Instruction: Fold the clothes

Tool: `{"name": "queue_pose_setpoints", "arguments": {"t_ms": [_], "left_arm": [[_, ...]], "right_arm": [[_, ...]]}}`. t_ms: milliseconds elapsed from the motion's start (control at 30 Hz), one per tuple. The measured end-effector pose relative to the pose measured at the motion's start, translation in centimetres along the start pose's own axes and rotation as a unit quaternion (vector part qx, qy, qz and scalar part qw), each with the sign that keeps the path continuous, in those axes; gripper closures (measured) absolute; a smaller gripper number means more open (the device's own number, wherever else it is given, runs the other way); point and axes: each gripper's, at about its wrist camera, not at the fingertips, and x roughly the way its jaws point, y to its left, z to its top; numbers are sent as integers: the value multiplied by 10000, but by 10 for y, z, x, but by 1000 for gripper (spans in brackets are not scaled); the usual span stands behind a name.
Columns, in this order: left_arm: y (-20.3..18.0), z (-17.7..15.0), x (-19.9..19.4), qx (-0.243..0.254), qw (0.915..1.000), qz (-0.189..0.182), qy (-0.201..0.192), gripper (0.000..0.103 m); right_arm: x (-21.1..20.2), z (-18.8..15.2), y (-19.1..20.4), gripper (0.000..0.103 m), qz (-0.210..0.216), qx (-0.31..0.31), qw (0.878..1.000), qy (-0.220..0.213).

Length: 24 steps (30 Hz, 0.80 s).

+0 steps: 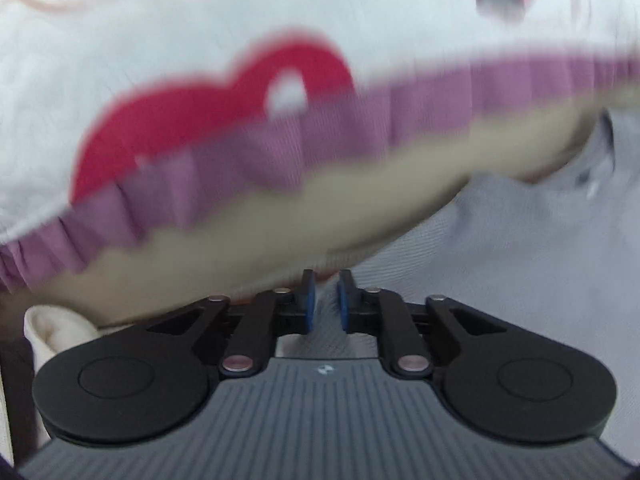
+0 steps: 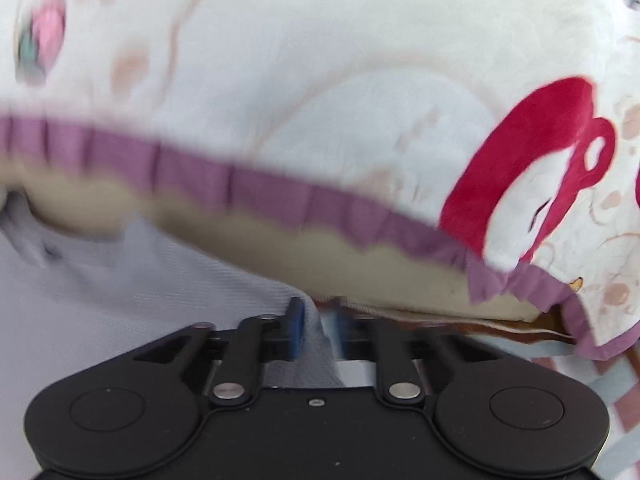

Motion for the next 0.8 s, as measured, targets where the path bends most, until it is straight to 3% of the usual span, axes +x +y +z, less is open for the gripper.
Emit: {"name": "queue_pose_setpoints", "arguments": {"t_ms": [67,133,200,267,333,400,467,533,633,733,800], "left_arm": [[-1,-15,-9,-50,10000,70,-21,72],[1,-28,-33,-431,9990,-6,-64,58],[1,-45,-69,-843,9962,-215,-63,58],[-7,-62,-107,-933,9942,-525,-69,64],[-29,-74,-143,-483,9968,-628,-66,73],[-51,-88,-179,146,9990,-417,-69,74],[-66,-102,-205,158,9989,-448,-51,74],[-70,-117,-227,-213,9973,-671,229,73],[-76,-136,-255,-605,9923,-876,638,73],[-79,-150,-282,-732,9888,-969,870,69],[-76,-157,-297,-925,9841,-1181,952,60]], "right_arm": [[-1,-11,0,58,-9,-18,9995,324],[-27,-25,-16,56,545,600,9957,456],[-58,-45,-31,56,1048,1106,9864,620],[-95,-74,-46,52,1674,1787,9672,675],[-123,-106,-47,32,2232,2125,9473,875],[-144,-136,-32,32,2506,1580,9479,1170],[-171,-161,-19,34,2518,1027,9549,1194],[-199,-184,-19,34,2727,976,9501,1156],[-230,-213,-30,34,3253,1446,9256,1287],[-260,-233,-30,34,3322,1193,9256,1367],[-269,-237,-27,34,3386,790,9252,1520]]}}
